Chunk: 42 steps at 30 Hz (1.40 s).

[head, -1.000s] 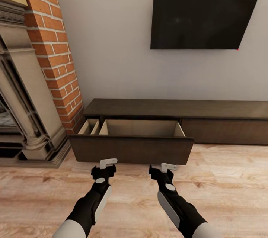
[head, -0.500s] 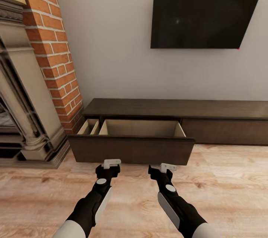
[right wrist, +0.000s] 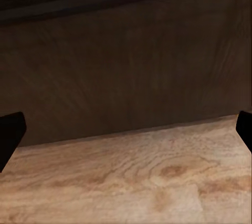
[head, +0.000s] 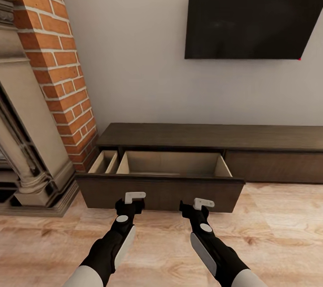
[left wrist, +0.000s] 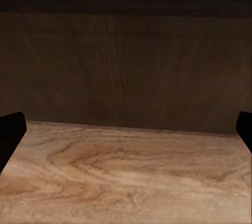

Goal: Place each of the two pumpkins and all three candles from the living room inside a cabinet in the living room (use any cabinet), then make sure every cabinet is closed, and position the cauldron so it is next to a table in the living room.

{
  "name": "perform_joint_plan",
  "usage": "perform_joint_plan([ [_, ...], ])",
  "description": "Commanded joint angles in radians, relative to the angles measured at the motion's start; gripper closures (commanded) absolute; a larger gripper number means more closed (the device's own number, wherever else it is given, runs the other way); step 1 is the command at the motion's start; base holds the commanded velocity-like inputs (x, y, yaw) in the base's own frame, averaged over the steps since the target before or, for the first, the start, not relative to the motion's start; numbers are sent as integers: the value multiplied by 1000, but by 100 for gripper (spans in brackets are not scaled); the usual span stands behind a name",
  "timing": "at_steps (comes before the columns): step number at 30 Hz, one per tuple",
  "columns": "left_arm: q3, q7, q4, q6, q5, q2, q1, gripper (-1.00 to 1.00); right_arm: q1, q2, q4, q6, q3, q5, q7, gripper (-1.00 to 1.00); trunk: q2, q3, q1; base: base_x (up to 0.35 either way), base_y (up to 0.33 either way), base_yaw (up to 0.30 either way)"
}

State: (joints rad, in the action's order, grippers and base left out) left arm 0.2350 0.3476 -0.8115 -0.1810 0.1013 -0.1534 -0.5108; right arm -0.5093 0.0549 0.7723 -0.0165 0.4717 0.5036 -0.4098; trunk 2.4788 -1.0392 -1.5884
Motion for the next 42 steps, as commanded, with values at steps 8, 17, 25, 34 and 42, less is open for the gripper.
perform_joint_plan([
  [8,1,1,0,0,0,0,0,-100,-1,-1,-3,-2,-5,1,-5,-100,14,-6,-8,33,1,0],
  [17,-5,0,0,3,1,0,0,-100,0,0,-4,-1,-5,0,-6,-100,23,-40,-15,1,0,0],
  [25,-8,1,0,6,2,0,0,-100,0,-1,-4,-3,-4,-2,-6,-100,24,-56,-17,0,0,0],
  [34,-11,2,3,6,5,0,0,-100,0,0,-4,-29,1,-2,-6,-100,24,-56,-17,130,0,0],
  [42,-10,3,3,30,5,0,0,-100,0,2,-4,-37,5,0,-6,-100,24,-56,-17,130,0,0],
])
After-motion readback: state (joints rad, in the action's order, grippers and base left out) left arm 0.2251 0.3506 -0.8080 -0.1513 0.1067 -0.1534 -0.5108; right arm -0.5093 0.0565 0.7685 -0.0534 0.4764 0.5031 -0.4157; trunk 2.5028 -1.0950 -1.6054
